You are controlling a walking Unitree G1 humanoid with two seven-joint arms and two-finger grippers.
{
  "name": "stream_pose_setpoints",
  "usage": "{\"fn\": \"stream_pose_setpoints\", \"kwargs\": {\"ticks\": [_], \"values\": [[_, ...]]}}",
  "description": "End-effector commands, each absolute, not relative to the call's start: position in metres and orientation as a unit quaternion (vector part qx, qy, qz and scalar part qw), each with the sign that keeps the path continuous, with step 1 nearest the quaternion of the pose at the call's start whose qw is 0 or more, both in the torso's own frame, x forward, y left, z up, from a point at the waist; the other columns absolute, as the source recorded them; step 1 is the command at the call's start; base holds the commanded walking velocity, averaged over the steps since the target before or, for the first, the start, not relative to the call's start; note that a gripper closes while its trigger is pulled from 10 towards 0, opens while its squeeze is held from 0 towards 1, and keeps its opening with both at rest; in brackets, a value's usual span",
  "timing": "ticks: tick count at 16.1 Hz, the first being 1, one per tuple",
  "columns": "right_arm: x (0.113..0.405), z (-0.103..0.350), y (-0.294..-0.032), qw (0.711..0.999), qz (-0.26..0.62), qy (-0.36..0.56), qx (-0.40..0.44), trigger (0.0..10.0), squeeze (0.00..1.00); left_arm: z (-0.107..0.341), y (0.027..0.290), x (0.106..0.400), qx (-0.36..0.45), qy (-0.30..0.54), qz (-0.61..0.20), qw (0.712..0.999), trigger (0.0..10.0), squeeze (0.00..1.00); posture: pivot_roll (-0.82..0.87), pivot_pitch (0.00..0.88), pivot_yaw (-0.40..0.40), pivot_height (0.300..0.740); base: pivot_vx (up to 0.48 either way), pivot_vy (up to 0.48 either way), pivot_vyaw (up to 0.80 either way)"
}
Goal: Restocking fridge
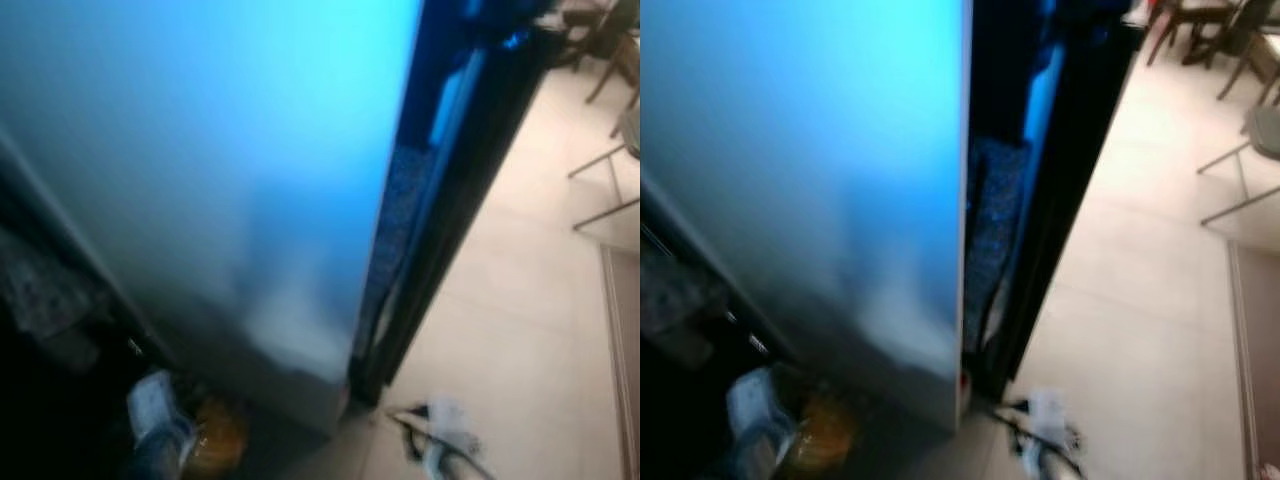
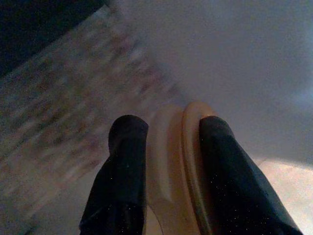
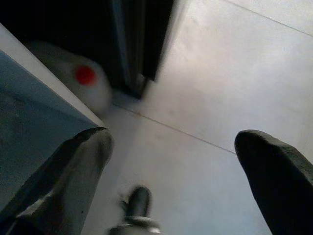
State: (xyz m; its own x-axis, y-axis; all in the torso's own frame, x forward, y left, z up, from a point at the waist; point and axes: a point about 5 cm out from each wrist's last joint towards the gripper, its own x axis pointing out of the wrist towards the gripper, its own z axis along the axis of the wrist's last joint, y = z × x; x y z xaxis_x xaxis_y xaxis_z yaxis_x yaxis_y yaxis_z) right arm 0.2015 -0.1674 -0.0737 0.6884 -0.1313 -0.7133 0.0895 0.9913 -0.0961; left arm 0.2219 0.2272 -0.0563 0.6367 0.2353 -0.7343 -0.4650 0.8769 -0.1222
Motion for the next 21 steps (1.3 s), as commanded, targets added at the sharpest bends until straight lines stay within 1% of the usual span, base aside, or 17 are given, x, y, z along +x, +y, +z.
{"fn": "stream_pose_setpoints", "kwargs": {"ticks": [1,3,4,5,6,7,9,10,12,14,15,16,17,21], "values": [[0.199,-0.073,-0.179,0.92,-0.08,0.382,-0.036,10.0,0.0,-0.055,0.217,0.228,-0.155,0.377,0.182,0.895,10.0,0.0,0.08,0.052,0.044,0.74,0.0,0.0,0.0],[0.203,-0.069,-0.179,0.93,-0.077,0.356,-0.058,10.0,0.0,-0.055,0.217,0.228,-0.155,0.377,0.183,0.895,10.0,0.0,0.08,0.056,0.043,0.74,0.0,0.0,0.0],[0.203,-0.067,-0.182,0.932,-0.098,0.34,-0.075,10.0,0.0,-0.055,0.218,0.228,-0.155,0.377,0.183,0.894,10.0,0.0,0.08,0.058,0.044,0.74,0.0,0.0,0.0],[0.245,-0.035,-0.203,0.949,-0.142,0.269,-0.087,10.0,0.0,-0.055,0.218,0.228,-0.154,0.378,0.183,0.894,10.0,0.0,0.07,0.06,0.045,0.74,0.0,0.0,0.0],[0.261,-0.02,-0.214,0.954,-0.162,0.239,-0.084,10.0,0.0,-0.055,0.218,0.228,-0.153,0.379,0.183,0.894,10.0,0.0,0.07,0.06,0.045,0.74,0.0,0.0,0.0],[0.268,-0.011,-0.218,0.958,-0.178,0.212,-0.076,10.0,0.0,-0.055,0.218,0.228,-0.152,0.379,0.183,0.894,10.0,0.0,0.07,0.061,0.048,0.74,0.0,0.0,0.0],[0.282,0.003,-0.212,0.972,-0.149,0.167,-0.072,10.0,0.0,-0.055,0.218,0.228,-0.151,0.379,0.182,0.895,10.0,0.0,0.07,0.063,0.05,0.74,0.0,0.0,0.0],[0.295,0.021,-0.208,0.981,-0.144,0.111,-0.067,10.0,0.0,-0.054,0.219,0.229,-0.15,0.377,0.183,0.895,10.0,0.0,0.07,0.064,0.051,0.74,0.0,0.0,0.0],[0.309,0.042,-0.205,0.986,-0.147,0.058,-0.06,10.0,0.0,-0.054,0.22,0.228,-0.149,0.377,0.184,0.895,10.0,0.0,0.07,0.062,0.047,0.74,0.0,0.0,0.0],[0.318,0.059,-0.2,0.987,-0.14,0.009,-0.076,10.0,0.0,-0.054,0.22,0.228,-0.148,0.377,0.185,0.896,10.0,0.0,0.06,0.063,0.049,0.74,0.0,0.0,0.0],[0.321,0.067,-0.193,0.989,-0.124,-0.019,-0.072,10.0,0.0,-0.054,0.22,0.228,-0.147,0.378,0.185,0.895,10.0,0.0,0.06,0.064,0.048,0.74,0.0,0.0,0.0],[0.322,0.073,-0.186,0.99,-0.101,-0.041,-0.085,10.0,0.0,-0.055,0.219,0.227,-0.146,0.379,0.184,0.895,10.0,0.0,0.06,0.064,0.045,0.74,0.0,0.0,0.0],[0.324,0.08,-0.175,0.992,-0.063,-0.068,-0.085,10.0,0.0,-0.055,0.22,0.227,-0.146,0.379,0.185,0.895,10.0,0.0,0.06,0.064,0.044,0.74,0.0,0.0,0.0],[0.319,0.085,-0.165,0.992,-0.026,-0.099,-0.07,10.0,0.0,-0.056,0.22,0.225,-0.145,0.381,0.187,0.894,10.0,0.0,0.06,0.059,0.036,0.74,0.0,0.0,0.0]]}}
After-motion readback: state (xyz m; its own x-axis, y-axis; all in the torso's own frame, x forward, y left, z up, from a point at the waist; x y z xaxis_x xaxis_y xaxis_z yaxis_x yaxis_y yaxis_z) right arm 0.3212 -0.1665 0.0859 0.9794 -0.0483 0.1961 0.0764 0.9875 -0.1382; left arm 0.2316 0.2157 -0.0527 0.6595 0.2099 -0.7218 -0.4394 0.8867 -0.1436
